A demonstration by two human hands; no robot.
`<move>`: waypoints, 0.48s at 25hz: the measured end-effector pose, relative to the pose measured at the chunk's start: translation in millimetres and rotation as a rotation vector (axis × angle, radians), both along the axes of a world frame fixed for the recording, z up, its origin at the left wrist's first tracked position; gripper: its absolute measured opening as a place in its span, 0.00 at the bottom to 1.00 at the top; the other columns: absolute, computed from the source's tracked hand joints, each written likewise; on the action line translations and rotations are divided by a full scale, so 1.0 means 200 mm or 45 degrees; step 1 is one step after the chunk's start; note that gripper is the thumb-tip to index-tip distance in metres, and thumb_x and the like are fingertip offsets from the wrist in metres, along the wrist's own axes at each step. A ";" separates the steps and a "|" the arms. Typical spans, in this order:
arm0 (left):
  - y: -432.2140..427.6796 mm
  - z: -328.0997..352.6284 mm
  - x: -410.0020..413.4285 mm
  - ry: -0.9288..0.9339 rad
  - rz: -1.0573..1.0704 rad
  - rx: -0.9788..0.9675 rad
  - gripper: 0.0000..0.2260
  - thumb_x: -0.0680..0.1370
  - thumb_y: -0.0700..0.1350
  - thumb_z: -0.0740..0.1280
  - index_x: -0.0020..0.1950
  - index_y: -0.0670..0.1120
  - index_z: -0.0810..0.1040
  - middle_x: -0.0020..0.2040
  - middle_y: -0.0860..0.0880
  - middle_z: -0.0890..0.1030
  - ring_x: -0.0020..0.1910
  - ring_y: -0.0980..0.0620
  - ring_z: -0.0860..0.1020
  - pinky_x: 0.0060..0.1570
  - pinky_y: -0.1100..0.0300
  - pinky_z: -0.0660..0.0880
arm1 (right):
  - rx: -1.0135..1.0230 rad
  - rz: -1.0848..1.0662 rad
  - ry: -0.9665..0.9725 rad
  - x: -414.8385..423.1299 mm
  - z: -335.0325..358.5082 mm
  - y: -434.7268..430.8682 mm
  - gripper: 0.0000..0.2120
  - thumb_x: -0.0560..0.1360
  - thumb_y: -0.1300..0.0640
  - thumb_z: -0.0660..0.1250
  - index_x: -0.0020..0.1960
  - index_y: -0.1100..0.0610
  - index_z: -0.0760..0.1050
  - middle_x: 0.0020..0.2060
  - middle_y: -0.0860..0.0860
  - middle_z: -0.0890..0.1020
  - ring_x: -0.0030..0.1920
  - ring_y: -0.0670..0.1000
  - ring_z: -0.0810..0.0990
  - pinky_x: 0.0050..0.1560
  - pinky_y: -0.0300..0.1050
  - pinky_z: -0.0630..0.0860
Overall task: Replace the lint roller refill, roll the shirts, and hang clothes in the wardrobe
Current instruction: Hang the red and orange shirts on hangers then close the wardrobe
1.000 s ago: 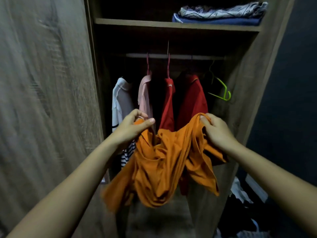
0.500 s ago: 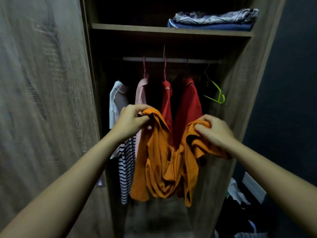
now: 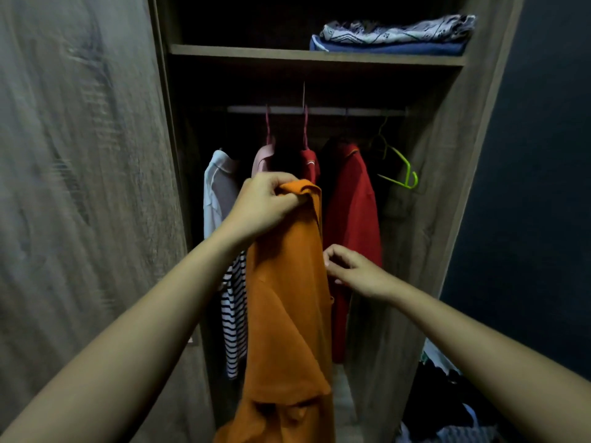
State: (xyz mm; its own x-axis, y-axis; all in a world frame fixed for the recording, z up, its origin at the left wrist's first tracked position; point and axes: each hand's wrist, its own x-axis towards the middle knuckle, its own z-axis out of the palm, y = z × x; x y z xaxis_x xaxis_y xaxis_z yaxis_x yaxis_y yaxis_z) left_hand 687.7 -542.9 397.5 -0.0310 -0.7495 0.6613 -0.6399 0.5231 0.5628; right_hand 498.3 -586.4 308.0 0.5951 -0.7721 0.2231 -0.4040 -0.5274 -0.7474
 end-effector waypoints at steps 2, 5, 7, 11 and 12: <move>0.02 0.03 0.04 -0.029 0.048 0.048 0.10 0.69 0.49 0.65 0.39 0.43 0.81 0.33 0.45 0.79 0.35 0.56 0.75 0.40 0.56 0.73 | 0.206 0.134 -0.128 0.05 0.01 0.06 0.00 0.77 0.50 0.60 0.48 0.45 0.69 0.46 0.45 0.75 0.46 0.42 0.76 0.48 0.40 0.74; 0.05 0.04 0.07 -0.136 0.124 0.117 0.04 0.68 0.45 0.68 0.41 0.48 0.81 0.37 0.50 0.82 0.39 0.56 0.78 0.43 0.57 0.74 | 0.144 0.221 -0.274 0.16 0.04 0.11 0.08 0.77 0.54 0.61 0.56 0.50 0.69 0.47 0.47 0.77 0.43 0.39 0.79 0.46 0.35 0.74; 0.07 0.03 0.11 -0.151 0.082 0.178 0.04 0.67 0.47 0.69 0.38 0.48 0.79 0.35 0.51 0.81 0.37 0.56 0.77 0.41 0.56 0.74 | 0.005 0.184 -0.335 0.23 0.07 0.12 0.15 0.76 0.58 0.64 0.62 0.55 0.68 0.44 0.45 0.77 0.40 0.37 0.77 0.47 0.33 0.73; 0.15 0.06 0.19 -0.246 -0.182 0.321 0.05 0.72 0.45 0.70 0.43 0.44 0.82 0.41 0.45 0.83 0.42 0.50 0.81 0.46 0.56 0.77 | -0.046 0.214 -0.349 0.32 0.09 0.09 0.14 0.76 0.57 0.66 0.60 0.58 0.73 0.53 0.50 0.80 0.54 0.45 0.79 0.59 0.44 0.76; 0.17 0.08 0.21 -0.256 -0.211 0.341 0.05 0.74 0.44 0.70 0.44 0.43 0.82 0.42 0.44 0.84 0.42 0.51 0.81 0.46 0.57 0.77 | -0.039 0.245 -0.325 0.34 0.09 0.09 0.08 0.76 0.57 0.65 0.55 0.56 0.75 0.50 0.51 0.81 0.51 0.46 0.80 0.57 0.47 0.77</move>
State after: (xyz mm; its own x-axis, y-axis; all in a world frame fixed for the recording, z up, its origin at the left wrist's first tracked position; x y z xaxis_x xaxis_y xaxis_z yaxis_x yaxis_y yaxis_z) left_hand 730.5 -508.9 413.2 -0.2757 -0.8691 0.4107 -0.6706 0.4800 0.5656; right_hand 566.3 -567.9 325.9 0.6513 -0.6415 0.4052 -0.0964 -0.5997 -0.7944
